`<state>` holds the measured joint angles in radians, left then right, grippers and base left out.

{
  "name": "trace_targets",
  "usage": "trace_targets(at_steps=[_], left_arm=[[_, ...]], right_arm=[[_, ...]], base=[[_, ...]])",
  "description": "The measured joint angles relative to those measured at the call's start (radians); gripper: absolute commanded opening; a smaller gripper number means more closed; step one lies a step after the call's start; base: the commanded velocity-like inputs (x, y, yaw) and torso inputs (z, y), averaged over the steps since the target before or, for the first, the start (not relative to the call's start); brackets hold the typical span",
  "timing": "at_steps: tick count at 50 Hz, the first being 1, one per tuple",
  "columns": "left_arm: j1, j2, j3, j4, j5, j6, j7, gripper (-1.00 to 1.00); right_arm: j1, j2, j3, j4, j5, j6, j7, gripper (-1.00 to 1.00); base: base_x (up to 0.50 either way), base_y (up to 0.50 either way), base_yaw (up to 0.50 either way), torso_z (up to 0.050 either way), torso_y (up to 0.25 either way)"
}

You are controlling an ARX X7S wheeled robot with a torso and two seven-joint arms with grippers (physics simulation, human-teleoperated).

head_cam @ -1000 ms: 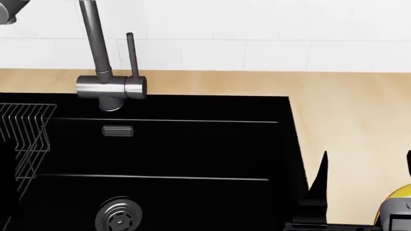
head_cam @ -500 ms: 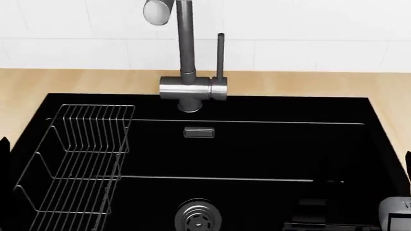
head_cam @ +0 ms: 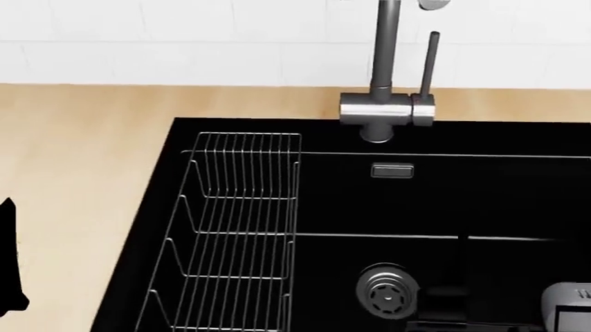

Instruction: There is a mixed pile of frozen fruits and vegetables on the counter. Locate all the frozen vegetables and place the items in a bowl on the counter. Take all the frozen fruits and defrost them in a running sink.

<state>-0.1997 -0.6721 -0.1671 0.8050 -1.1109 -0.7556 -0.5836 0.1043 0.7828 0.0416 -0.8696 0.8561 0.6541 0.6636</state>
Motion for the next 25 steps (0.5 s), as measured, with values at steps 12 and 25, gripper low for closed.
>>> trace_targets(at_steps=[12,25], left_arm=[[0.001,0.000,0.006,-0.006,0.008,0.005,0.004,1.00],[0.005,-0.004,0.002,-0.006,0.006,0.010,0.002,1.00]], right_arm=[[0.002,0.007,-0.016,-0.001,-0.015,0.003,-0.001,1.00],[0.000,0.013,-0.020,-0.009,-0.019,0.001,-0.001,1.00]], base=[[0.00,0.42,0.00,0.000,0.000],[0.00,0.48,0.00,0.000,0.000]])
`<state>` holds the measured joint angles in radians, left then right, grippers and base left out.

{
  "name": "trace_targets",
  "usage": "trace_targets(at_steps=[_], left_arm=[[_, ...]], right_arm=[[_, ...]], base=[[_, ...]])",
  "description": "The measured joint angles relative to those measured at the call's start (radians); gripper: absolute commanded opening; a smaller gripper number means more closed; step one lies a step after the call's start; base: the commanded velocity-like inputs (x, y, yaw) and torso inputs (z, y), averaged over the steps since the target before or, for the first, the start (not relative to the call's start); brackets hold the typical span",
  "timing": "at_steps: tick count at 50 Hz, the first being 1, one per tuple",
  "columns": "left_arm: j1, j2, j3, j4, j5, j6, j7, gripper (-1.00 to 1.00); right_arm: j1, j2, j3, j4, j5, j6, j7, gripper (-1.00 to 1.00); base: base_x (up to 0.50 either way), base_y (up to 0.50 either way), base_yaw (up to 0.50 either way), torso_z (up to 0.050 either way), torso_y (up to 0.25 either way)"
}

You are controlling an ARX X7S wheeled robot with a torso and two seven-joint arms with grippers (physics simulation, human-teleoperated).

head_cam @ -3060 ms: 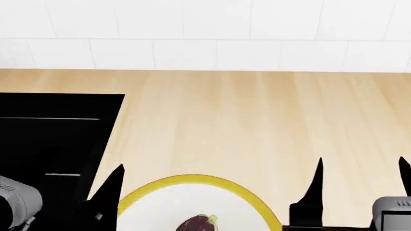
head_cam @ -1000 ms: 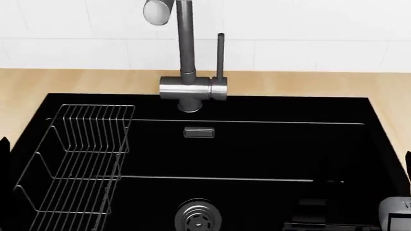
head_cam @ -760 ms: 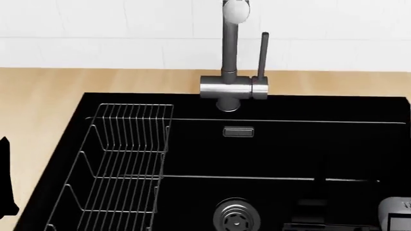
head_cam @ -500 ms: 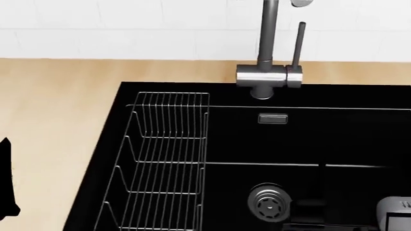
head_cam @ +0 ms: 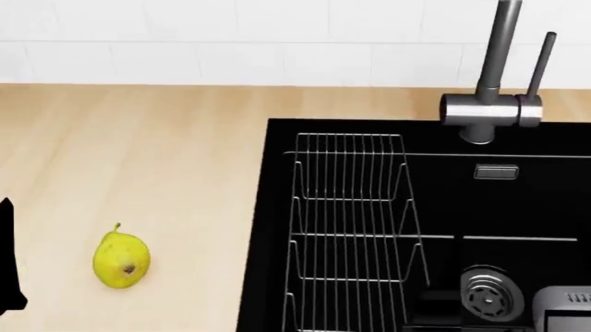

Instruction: There is a mixed pile of frozen fruits and vegetables on the counter. Locate all the frozen vegetables and place the items in a bowl on the counter. Take all the frozen fruits and defrost them in a running sink.

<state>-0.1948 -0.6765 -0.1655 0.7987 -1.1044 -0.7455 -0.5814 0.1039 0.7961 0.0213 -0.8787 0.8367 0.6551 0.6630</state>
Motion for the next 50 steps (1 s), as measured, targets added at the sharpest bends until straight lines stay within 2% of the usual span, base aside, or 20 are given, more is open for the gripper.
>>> trace_targets(at_steps=[22,50], left_arm=[[0.003,-0.006,0.000,-0.001,-0.001,0.006,-0.002,1.00],[0.007,-0.009,0.015,-0.020,-0.007,0.000,-0.009,1.00]], right_arm=[[-0.001,-0.001,-0.001,0.007,0.008,-0.009,-0.001,1.00],[0.005,0.001,-0.025,0.020,0.000,0.000,0.002,1.00]], base=[[-0.14,0.47,0.00,0.000,0.000],[0.00,0.06,0.00,0.000,0.000]])
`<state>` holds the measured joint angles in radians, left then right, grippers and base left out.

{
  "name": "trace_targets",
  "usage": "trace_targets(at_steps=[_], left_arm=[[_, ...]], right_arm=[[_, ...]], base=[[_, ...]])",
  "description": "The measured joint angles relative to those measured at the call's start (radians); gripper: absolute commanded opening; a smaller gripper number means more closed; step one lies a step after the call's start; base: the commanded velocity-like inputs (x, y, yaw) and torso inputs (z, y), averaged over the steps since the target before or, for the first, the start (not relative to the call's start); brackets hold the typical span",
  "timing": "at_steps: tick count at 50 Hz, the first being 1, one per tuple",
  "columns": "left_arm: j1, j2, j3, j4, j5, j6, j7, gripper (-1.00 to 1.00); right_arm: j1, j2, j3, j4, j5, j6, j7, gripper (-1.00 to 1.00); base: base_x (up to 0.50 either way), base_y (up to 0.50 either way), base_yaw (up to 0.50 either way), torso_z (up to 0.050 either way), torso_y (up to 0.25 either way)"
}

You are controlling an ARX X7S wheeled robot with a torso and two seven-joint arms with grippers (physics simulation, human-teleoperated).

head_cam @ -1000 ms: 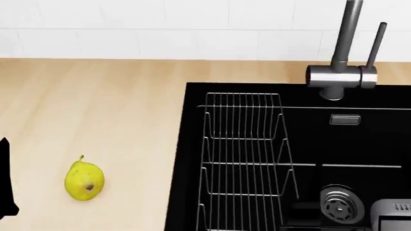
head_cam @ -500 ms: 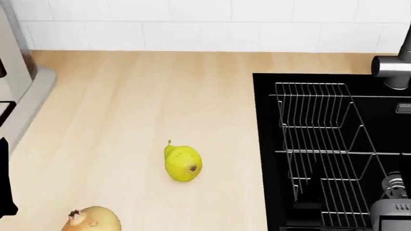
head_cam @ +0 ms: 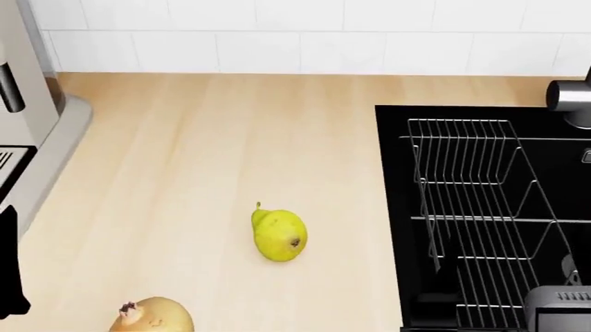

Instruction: There is a mixed pile of frozen fruits and vegetables on the counter. Locate all the frozen vegetables and place the items in a bowl on the counter. Take all the frozen fruits and defrost them in a running sink.

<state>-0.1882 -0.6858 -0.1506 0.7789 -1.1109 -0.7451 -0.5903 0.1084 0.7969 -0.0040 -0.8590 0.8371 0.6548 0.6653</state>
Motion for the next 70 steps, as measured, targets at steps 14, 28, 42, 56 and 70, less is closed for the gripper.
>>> trace_targets(at_steps=[14,28,42,56,70], left_arm=[[0.000,-0.008,0.000,-0.001,-0.018,-0.006,-0.008,1.00],[-0.012,-0.015,-0.005,0.015,-0.049,-0.013,-0.033,1.00],[-0.014,-0.023,-0.007,0.024,-0.066,-0.015,-0.039,1.00],[-0.011,-0.029,-0.008,0.030,-0.076,-0.013,-0.039,1.00],[0.026,-0.039,-0.032,0.036,-0.073,0.004,-0.021,1.00]], right_arm=[[0.002,-0.004,-0.011,0.006,0.001,-0.003,-0.004,1.00],[0.184,-0.030,-0.083,0.088,0.106,0.066,-0.088,1.00],[0.451,-0.112,-0.254,0.281,0.130,0.149,-0.257,1.00],[0.607,-0.197,-0.386,0.500,0.089,0.180,-0.403,1.00],[0.683,-0.275,-0.492,0.681,0.030,0.176,-0.505,1.00]], base=[[0.00,0.00,0.00,0.000,0.000],[0.00,0.00,0.00,0.000,0.000],[0.00,0.00,0.00,0.000,0.000],[0.00,0.00,0.00,0.000,0.000],[0.00,0.00,0.00,0.000,0.000]])
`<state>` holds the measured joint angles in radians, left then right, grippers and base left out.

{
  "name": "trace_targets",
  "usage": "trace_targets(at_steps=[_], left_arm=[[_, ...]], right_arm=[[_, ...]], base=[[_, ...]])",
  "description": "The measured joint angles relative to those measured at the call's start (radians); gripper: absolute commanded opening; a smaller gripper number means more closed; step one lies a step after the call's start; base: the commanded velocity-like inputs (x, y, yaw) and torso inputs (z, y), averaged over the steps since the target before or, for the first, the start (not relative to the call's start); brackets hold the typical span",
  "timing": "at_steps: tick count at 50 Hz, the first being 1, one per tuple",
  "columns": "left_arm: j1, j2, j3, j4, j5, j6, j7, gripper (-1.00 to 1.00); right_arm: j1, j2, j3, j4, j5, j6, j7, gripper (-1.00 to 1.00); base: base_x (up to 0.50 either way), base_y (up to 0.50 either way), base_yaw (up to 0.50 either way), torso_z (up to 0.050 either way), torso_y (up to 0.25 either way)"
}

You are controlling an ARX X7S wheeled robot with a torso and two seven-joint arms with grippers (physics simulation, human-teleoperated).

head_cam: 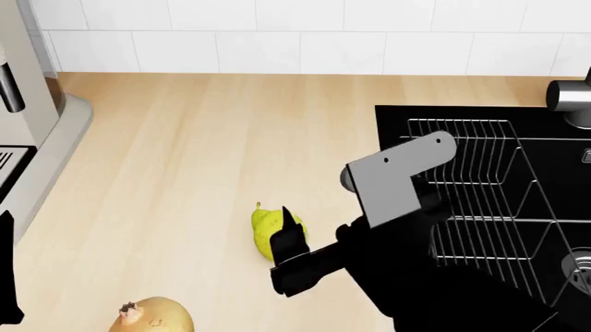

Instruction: There is a mixed pile of frozen fruits and vegetables on the counter. Locate all the frozen vegetables and place the items in a bowl on the counter. Take all the frozen fruits and defrost them in a running sink.

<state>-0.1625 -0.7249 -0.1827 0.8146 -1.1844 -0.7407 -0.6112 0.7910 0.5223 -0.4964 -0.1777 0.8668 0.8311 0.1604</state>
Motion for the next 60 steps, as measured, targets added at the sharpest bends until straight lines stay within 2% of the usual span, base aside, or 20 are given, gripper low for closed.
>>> trace_targets(at_steps=[3,33,60], left_arm=[[0.043,-0.011,-0.036,0.011,-0.008,0.013,0.016,1.00],[-0.028,0.016,0.034,-0.015,0.024,-0.010,0.000,1.00],[-0.004,0.003,0.021,-0.009,0.025,0.004,0.008,1.00]], right_arm=[[0.014,-0.016,-0.018,0.034,-0.010,-0.002,-0.019,1.00],[0.101,-0.132,-0.150,0.307,-0.109,-0.059,-0.163,1.00],[0.135,-0.204,-0.219,0.495,-0.162,-0.118,-0.259,1.00]], base=[[0.00,0.00,0.00,0.000,0.000],[0.00,0.00,0.00,0.000,0.000],[0.00,0.00,0.00,0.000,0.000]])
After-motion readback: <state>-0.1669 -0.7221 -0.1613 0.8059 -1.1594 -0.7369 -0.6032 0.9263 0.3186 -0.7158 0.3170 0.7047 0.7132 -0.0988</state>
